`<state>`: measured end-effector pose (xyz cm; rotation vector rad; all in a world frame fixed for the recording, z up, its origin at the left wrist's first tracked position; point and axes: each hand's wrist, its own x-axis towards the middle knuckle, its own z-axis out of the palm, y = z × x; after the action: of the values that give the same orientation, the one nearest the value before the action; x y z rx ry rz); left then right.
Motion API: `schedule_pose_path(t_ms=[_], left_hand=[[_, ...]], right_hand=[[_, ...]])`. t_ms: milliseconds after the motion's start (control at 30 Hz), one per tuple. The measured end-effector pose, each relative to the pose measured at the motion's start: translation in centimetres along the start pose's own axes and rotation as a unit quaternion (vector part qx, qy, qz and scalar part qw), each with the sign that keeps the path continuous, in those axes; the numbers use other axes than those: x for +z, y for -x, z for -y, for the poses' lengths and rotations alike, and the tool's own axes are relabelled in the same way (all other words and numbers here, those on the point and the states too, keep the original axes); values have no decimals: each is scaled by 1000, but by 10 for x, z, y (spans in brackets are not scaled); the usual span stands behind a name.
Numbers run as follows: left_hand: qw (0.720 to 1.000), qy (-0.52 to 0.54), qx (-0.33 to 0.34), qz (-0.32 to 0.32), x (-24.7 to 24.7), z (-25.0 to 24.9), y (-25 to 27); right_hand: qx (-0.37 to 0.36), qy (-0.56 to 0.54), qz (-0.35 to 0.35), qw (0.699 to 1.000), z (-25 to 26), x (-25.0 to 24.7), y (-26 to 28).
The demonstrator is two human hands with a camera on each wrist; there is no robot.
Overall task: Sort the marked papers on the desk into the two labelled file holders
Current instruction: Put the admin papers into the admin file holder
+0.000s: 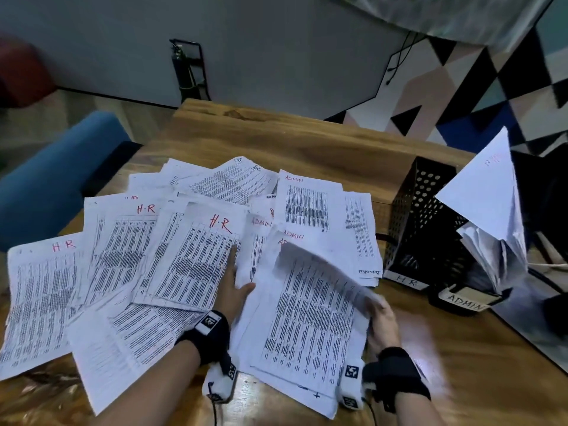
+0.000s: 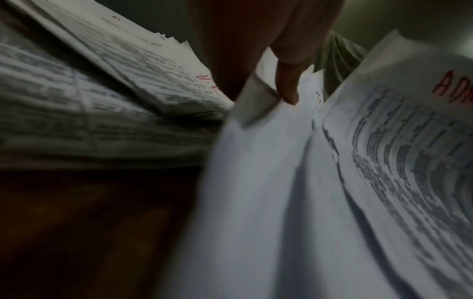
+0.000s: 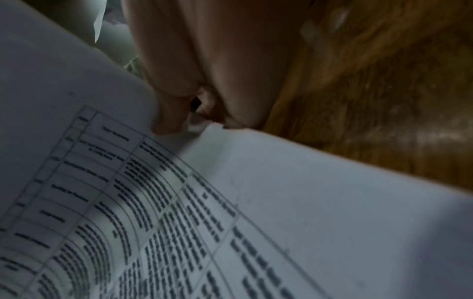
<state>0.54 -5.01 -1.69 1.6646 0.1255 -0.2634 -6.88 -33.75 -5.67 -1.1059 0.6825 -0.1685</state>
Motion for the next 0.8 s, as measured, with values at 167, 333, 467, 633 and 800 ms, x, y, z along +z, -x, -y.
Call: schedule_pose_path(t_ms=[167,333,467,633,800], left_hand=[[999,-7,-19,34,1,16,5],[997,-4,-59,51,8,16,4],[986,-76,-94,118,17,13,-2],[988,6,-94,124,16,-31,1],[972,-9,13,233,9,-105,3]], right_hand=[[47,123,20,991,-15,9,3],[16,164,10,986,-8,17,7],[-16,226,26,974,-6,35,13],[9,114,44,992,15,38,15],[-38,148,91,984,62,74,22]])
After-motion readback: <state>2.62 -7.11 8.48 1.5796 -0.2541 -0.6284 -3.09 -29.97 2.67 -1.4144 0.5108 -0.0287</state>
